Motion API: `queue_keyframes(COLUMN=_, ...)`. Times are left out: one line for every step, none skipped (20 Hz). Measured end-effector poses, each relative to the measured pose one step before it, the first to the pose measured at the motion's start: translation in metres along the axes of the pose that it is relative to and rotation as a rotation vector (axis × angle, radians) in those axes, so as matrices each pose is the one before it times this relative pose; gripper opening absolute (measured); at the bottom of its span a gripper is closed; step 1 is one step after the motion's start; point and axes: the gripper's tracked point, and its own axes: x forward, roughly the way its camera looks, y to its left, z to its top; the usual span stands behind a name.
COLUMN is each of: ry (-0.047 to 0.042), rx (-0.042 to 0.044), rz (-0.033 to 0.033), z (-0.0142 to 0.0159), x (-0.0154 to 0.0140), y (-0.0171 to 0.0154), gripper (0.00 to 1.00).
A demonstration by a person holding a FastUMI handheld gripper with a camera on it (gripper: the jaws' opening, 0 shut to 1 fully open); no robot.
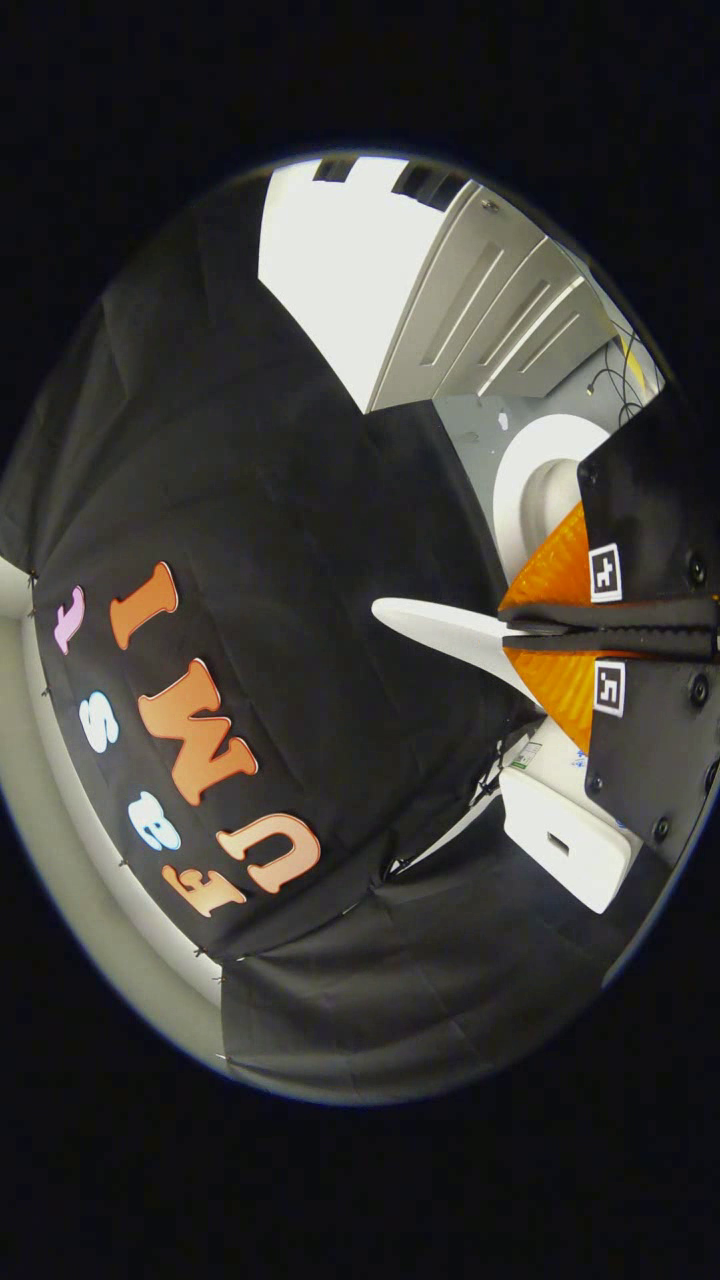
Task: Open the toilet lid.
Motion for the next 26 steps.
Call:
queue_keyframes(ry=0.00651, rx=-0.02036, rz=0.00290, z=0.00130, x=0.00067, y=0.00647, gripper=0.08)
queue_keyframes(ry=0.00462, rx=-0.01491, rz=0.00448, z=0.00175, x=-0.00115, y=0.00728, gripper=0.08)
queue_keyframes(ry=0.00528, rx=-0.01556, rz=0.00836, z=0.00150, x=-0.00017, y=0.00882, gripper=0.08)
queue_keyframes(ry=0.00247, rx=-0.01980, rz=0.01007, z=0.00348, x=0.00055, y=0.01120, gripper=0.08)
queue_keyframes(ry=0.00176, rx=-0.02175, rz=0.00682, z=0.00221, x=0.00125, y=0.01015, gripper=0.08)
queue_keyframes(ry=0.00300, rx=-0.02070, rz=-0.00150, z=0.00181, x=0.00010, y=0.00825, gripper=0.08)
queue_keyframes(ry=0.00296, rx=-0.01412, rz=-0.00614, z=0.00192, x=0.00077, y=0.00752, gripper=0.08)
queue_keyframes(ry=0.01246, rx=-0.00265, rz=-0.01542, z=0.00094, x=-0.00109, y=0.00591, gripper=0.08)
queue_keyframes(ry=0.00770, rx=0.00868, rz=-0.01145, z=0.00196, x=0.00035, y=0.00599, gripper=0.08)
queue_keyframes(ry=0.01082, rx=0.00731, rz=0.00078, z=0.00245, x=0.00169, y=0.00976, gripper=0.08)
queue_keyframes(ry=0.00305, rx=-0.00321, rz=0.00725, z=0.00281, x=0.00113, y=0.01092, gripper=0.08)
queue_keyframes(ry=-0.00003, rx=-0.01485, rz=0.00701, z=0.00227, x=-0.00081, y=0.01206, gripper=0.08)
queue_keyframes(ry=0.00009, rx=-0.02521, rz=0.00234, z=0.00189, x=-0.00017, y=0.00947, gripper=0.08)
queue_keyframes(ry=-0.00182, rx=-0.02931, rz=0.00077, z=0.00132, x=-0.00083, y=0.00996, gripper=0.08)
queue_keyframes(ry=0.00077, rx=-0.02852, rz=0.00080, z=0.00130, x=-0.00049, y=0.00986, gripper=0.08)
queue_keyframes(ry=-0.00133, rx=-0.02633, rz=0.00166, z=0.00158, x=-0.00024, y=0.01001, gripper=0.08)
queue_keyframes(ry=-0.00018, rx=-0.02720, rz=0.00407, z=0.00051, x=0.00131, y=0.01161, gripper=0.08)
queue_keyframes(ry=-0.00097, rx=-0.02943, rz=0.01106, z=0.00443, x=-0.00056, y=0.01471, gripper=0.08)
queue_keyframes(ry=-0.00230, rx=-0.02379, rz=0.01285, z=0.00219, x=0.00124, y=0.01366, gripper=0.08)
queue_keyframes(ry=-0.00284, rx=-0.01774, rz=0.01072, z=0.00198, x=-0.00008, y=0.01002, gripper=0.08)
queue_keyframes(ry=-0.00051, rx=-0.01516, rz=0.00698, z=0.00210, x=0.00049, y=0.01072, gripper=0.08)
queue_keyframes(ry=0.00108, rx=-0.01136, rz=0.01109, z=0.00222, x=0.00100, y=0.01095, gripper=0.08)
queue_keyframes(ry=0.00005, rx=-0.01343, rz=0.01167, z=0.00196, x=0.00226, y=0.01231, gripper=0.08)
queue_keyframes(ry=0.00205, rx=-0.01301, rz=0.01027, z=0.00075, x=0.00160, y=0.01183, gripper=0.08)
queue_keyframes(ry=0.00322, rx=-0.01325, rz=0.00491, z=0.00068, x=0.00211, y=0.00899, gripper=0.08)
queue_keyframes(ry=0.00169, rx=-0.01528, rz=0.00523, z=0.00125, x=0.00188, y=0.01020, gripper=0.08)
